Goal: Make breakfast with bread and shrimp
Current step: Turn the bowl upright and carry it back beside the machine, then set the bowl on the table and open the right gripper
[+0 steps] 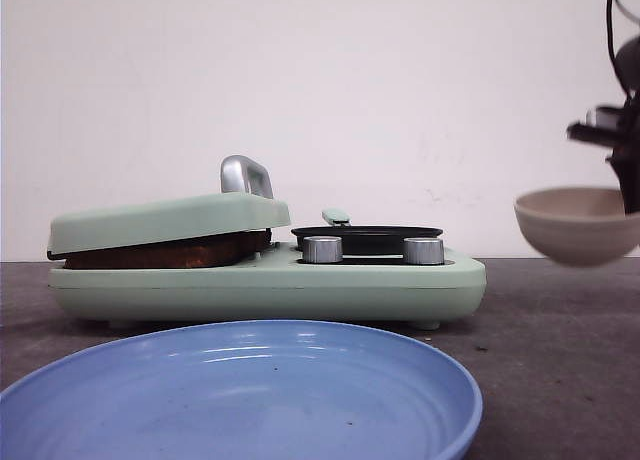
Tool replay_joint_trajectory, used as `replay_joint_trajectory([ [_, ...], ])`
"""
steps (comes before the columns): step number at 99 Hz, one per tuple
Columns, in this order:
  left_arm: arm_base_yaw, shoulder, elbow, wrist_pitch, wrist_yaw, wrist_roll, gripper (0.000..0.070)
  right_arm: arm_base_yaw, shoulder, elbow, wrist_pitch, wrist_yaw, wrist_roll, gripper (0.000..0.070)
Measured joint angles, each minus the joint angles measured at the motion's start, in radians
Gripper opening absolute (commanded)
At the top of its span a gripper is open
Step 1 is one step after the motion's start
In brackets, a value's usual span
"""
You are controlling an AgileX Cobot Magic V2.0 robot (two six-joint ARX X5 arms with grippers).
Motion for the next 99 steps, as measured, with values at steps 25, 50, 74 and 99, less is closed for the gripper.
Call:
replay_joint_trajectory([
  [25, 0.000, 0.021, 0.000, 0.002, 0.000, 0.000, 0.0354, 0.000, 0.064, 0.000, 0.015, 0.000, 0.000, 0.0005],
  [50, 0.000, 0.036, 0.000, 0.018, 0.000, 0.000, 0.0354, 0.000, 0.076, 0.000, 0.043, 0.000, 0.000, 0.0005],
  [74, 0.000, 0.045, 0.000, 0.020, 0.000, 0.000, 0.0354, 0.000, 0.076, 0.000, 0.047, 0.000, 0.000, 0.0005],
  [99, 0.000, 0.045, 0.000, 0.021, 0.000, 0.000, 0.0354, 0.000, 0.078, 0.000, 0.028, 0.000, -0.001, 0.0005],
])
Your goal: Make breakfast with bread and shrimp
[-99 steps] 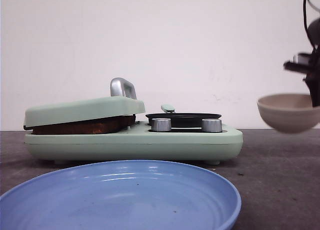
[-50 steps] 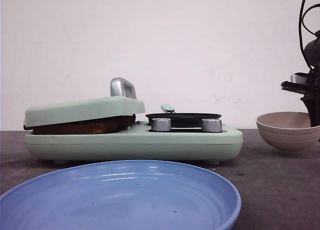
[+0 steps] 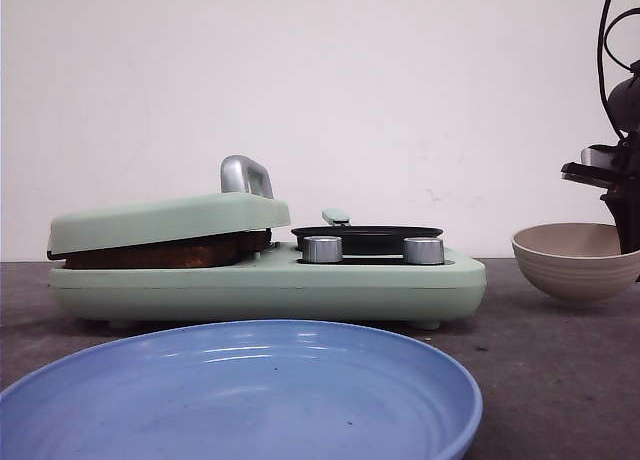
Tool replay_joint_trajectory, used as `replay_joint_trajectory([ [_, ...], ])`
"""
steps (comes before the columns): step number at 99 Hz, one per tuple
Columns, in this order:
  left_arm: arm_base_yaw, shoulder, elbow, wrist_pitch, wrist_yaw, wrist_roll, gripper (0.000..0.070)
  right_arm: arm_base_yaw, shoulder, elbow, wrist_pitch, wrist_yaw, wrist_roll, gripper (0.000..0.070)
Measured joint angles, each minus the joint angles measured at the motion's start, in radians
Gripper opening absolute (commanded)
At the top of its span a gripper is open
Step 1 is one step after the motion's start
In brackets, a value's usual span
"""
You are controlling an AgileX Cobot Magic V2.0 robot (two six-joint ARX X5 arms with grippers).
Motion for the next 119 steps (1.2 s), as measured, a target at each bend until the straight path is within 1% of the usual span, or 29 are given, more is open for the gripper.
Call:
replay_joint_trajectory([
  [15, 0.000, 0.000, 0.000, 0.000, 0.000, 0.000, 0.0354, 0.000, 0.027, 0.000, -0.016, 0.000, -0.010, 0.0007],
  [19, 0.000, 0.000, 0.000, 0.000, 0.000, 0.000, 0.0354, 0.000, 0.029, 0.000, -0.013, -0.003, -0.011, 0.0023],
  [21, 0.000, 0.000, 0.000, 0.000, 0.000, 0.000, 0.0354, 0.000, 0.029, 0.000, -0.011, -0.004, -0.014, 0.0046],
  [23, 0.000, 0.000, 0.000, 0.000, 0.000, 0.000, 0.0354, 0.000, 0.029, 0.000, -0.011, -0.003, -0.014, 0.0084],
  [30, 0.000, 0.000, 0.000, 0.000, 0.000, 0.000, 0.0354, 0.000, 0.029, 0.000, -0.011, -0.003, -0.018, 0.0254],
  [33, 0.000, 0.000, 0.000, 0.000, 0.000, 0.000, 0.0354, 0.000, 0.029, 0.000, -0.011, -0.003, -0.018, 0.0316],
  [35, 0.000, 0.000, 0.000, 0.000, 0.000, 0.000, 0.0354, 0.000, 0.029, 0.000, -0.011, -0.003, -0.018, 0.0345],
  [38, 0.000, 0.000, 0.000, 0.000, 0.000, 0.000, 0.0354, 0.000, 0.029, 0.000, -0.010, -0.003, -0.018, 0.0369],
  [61, 0.000, 0.000, 0.000, 0.000, 0.000, 0.000, 0.0354, -0.007, 0.026, 0.000, -0.005, -0.003, -0.024, 0.0373],
  [77, 0.000, 0.000, 0.000, 0.000, 0.000, -0.001, 0.0354, -0.032, -0.028, 0.023, -0.011, -0.012, -0.025, 0.0373],
  [92, 0.000, 0.000, 0.000, 0.000, 0.002, -0.001, 0.0354, -0.046, -0.150, 0.032, -0.005, -0.093, -0.024, 0.0373],
  [103, 0.000, 0.000, 0.000, 0.000, 0.004, -0.001, 0.0354, -0.037, -0.235, 0.035, 0.000, -0.171, -0.024, 0.0373],
  [115, 0.000, 0.000, 0.000, -0.005, 0.005, -0.001, 0.0353, -0.015, -0.327, 0.035, 0.038, -0.261, -0.025, 0.0372],
  [119, 0.000, 0.000, 0.000, -0.006, 0.010, 0.000, 0.0353, -0.008, -0.365, 0.035, 0.057, -0.278, -0.025, 0.0371],
])
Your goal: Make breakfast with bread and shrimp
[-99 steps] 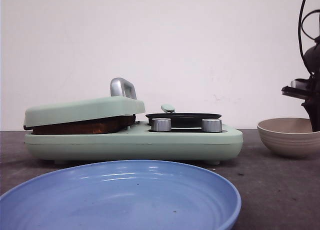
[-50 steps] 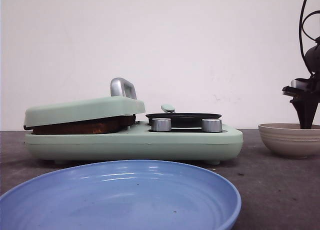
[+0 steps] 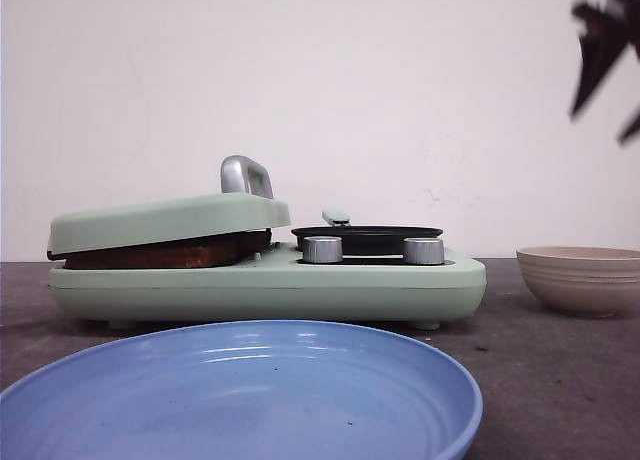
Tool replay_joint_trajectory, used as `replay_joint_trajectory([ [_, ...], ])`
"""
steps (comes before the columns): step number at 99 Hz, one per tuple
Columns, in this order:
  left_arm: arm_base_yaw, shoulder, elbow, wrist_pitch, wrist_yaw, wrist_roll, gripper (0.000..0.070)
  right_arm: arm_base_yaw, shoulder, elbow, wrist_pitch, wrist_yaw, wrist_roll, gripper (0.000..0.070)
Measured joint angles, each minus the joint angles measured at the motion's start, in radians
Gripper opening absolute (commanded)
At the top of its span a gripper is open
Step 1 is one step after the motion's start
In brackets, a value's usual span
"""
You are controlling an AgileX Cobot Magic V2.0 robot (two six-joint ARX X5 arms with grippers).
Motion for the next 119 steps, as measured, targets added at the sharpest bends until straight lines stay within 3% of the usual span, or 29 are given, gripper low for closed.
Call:
replay_joint_trajectory([
  [25, 0.000, 0.000, 0.000, 0.000, 0.016, 0.000, 0.0353, 0.052, -0.244, 0.000, 0.110, -0.013, -0.008, 0.0371],
  [56, 0.000, 0.000, 0.000, 0.000, 0.017, 0.000, 0.0353, 0.138, -0.385, 0.000, 0.085, -0.011, -0.087, 0.0366],
  [78, 0.000, 0.000, 0.000, 0.000, 0.017, -0.004, 0.0345, 0.153, -0.462, -0.049, 0.067, -0.012, -0.133, 0.0097],
  [84, 0.000, 0.000, 0.000, 0.000, 0.017, -0.011, 0.0285, 0.153, -0.487, -0.090, 0.089, -0.011, -0.140, 0.0060],
  [95, 0.000, 0.000, 0.000, 0.000, 0.017, -0.021, 0.0006, 0.153, -0.554, -0.213, 0.166, -0.002, -0.149, 0.0039],
  [119, 0.000, 0.000, 0.000, -0.038, 0.023, -0.027, 0.0000, 0.155, -0.794, -0.633, 0.390, 0.018, -0.151, 0.0006],
])
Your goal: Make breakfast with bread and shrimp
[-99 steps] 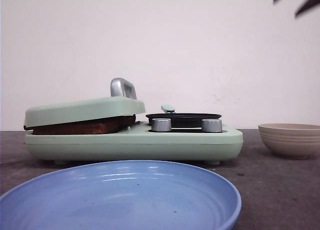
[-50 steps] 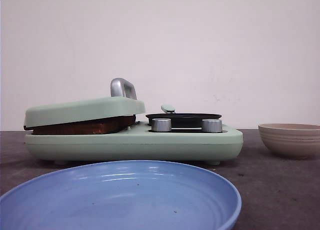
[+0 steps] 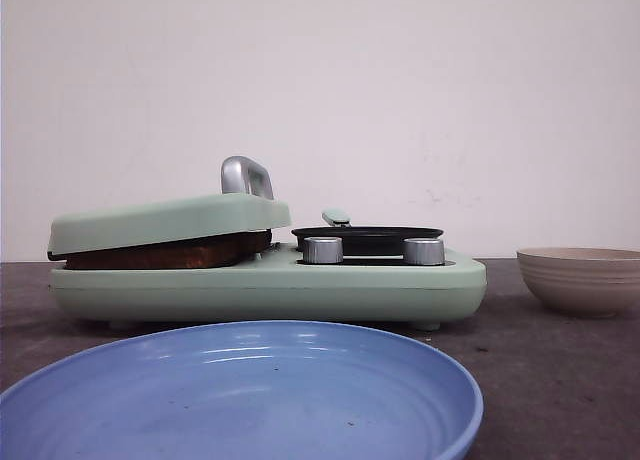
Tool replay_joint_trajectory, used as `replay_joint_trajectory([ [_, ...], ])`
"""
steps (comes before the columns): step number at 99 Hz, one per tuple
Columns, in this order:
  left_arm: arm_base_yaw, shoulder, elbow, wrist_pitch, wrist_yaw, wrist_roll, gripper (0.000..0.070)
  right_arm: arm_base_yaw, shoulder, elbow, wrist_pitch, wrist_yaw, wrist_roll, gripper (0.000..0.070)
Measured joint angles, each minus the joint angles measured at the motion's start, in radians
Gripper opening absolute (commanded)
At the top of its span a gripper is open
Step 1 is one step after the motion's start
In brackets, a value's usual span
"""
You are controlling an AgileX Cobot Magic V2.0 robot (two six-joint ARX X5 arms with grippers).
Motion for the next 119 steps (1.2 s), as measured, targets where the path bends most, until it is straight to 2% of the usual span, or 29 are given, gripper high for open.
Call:
replay_joint_trajectory([
  [23, 0.000, -0.034, -0.018, 0.007, 0.045, -0.017, 0.0000, 0.001, -0.235, -0.394, 0.233, 0.003, 0.039, 0.0006],
  [39, 0.000, -0.141, -0.119, 0.061, 0.044, -0.076, 0.0001, 0.001, -0.346, -0.517, 0.272, 0.011, 0.084, 0.0006],
  [44, 0.000, -0.182, -0.154, 0.061, 0.040, -0.095, 0.0001, 0.001, -0.364, -0.528, 0.275, 0.014, 0.099, 0.0006],
  [45, 0.000, -0.343, -0.256, 0.005, -0.057, -0.146, 0.0000, 0.001, -0.371, -0.528, 0.288, 0.022, 0.117, 0.0006],
  [46, 0.000, -0.354, -0.261, -0.003, -0.065, -0.148, 0.0000, 0.001, -0.370, -0.528, 0.288, 0.022, 0.118, 0.0006],
  [70, 0.000, -0.406, -0.274, -0.049, -0.161, -0.155, 0.0001, 0.001, -0.370, -0.528, 0.281, 0.022, 0.132, 0.0006],
  [119, 0.000, -0.406, -0.274, -0.057, -0.167, -0.158, 0.0000, 0.001, -0.370, -0.528, 0.288, 0.022, 0.133, 0.0006],
])
